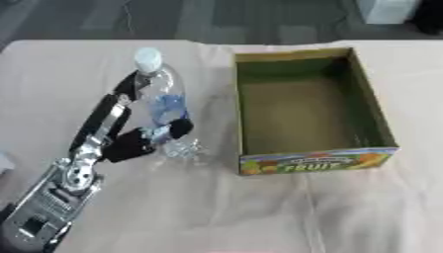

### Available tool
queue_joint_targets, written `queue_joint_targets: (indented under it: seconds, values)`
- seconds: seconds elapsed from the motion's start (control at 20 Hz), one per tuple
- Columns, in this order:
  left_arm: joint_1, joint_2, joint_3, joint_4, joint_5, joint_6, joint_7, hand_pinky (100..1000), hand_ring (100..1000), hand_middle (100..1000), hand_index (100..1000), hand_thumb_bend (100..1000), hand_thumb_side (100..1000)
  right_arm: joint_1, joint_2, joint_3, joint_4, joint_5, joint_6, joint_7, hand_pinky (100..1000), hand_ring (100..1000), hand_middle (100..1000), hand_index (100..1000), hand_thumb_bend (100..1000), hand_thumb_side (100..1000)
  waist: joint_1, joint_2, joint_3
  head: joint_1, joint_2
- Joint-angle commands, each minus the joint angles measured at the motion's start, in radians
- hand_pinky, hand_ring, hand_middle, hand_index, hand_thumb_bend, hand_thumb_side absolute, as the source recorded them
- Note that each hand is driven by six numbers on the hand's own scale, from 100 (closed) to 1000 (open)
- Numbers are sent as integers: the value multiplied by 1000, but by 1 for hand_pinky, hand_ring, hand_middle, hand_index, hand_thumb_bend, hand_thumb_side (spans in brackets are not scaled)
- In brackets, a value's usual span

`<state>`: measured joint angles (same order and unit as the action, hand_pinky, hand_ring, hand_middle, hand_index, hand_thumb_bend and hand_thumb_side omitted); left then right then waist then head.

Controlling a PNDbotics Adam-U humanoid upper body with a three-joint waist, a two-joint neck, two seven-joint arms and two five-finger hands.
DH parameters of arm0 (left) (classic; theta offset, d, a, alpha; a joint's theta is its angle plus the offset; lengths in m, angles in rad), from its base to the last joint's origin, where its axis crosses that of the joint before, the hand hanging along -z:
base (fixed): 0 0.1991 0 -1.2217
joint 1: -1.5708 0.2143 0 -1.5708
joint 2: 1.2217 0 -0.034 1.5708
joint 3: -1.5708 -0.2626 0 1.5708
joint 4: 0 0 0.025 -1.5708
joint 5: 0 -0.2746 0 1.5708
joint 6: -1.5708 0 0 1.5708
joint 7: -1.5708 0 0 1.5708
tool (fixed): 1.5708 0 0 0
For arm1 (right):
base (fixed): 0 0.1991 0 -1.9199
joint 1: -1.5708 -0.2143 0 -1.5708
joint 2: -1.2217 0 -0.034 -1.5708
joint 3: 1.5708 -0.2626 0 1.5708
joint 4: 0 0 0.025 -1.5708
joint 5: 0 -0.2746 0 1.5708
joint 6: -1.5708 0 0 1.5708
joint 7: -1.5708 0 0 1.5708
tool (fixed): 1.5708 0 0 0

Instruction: Pick up objects on the table and place them in the box.

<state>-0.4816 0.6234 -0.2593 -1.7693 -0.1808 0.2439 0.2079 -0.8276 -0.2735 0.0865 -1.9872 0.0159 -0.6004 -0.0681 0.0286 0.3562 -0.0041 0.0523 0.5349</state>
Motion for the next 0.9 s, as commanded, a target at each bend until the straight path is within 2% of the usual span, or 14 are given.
queue_joint_targets:
  seconds: [0.05, 0.35, 0.65, 0.9]
  values:
    - [-17, 11, 15, -4, -15, 12, 0, 905, 962, 1000, 1000, 841, 807, -12, -9, -1, -13, -6, -2, 5, 769, 860, 924, 933, 100, 1000, 1, -22, 0, -8, -12]
    - [-41, 4, 23, 32, -7, 27, 20, 831, 900, 1000, 1000, 864, 784, -11, -8, -2, -13, -8, -1, 7, 769, 860, 924, 932, 100, 1000, 2, -23, -1, -10, -14]
    - [-72, -13, 25, 76, 20, 17, 70, 662, 787, 1000, 1000, 865, 725, -10, -5, -2, -13, -10, 0, 8, 769, 860, 924, 932, 100, 1000, 2, -25, -4, -11, -17]
    - [-90, -39, 25, 84, 69, -12, 150, 648, 777, 1000, 1000, 869, 694, -11, -3, -3, -13, -11, 0, 9, 769, 859, 924, 931, 100, 1000, 1, -24, -4, -11, -20]
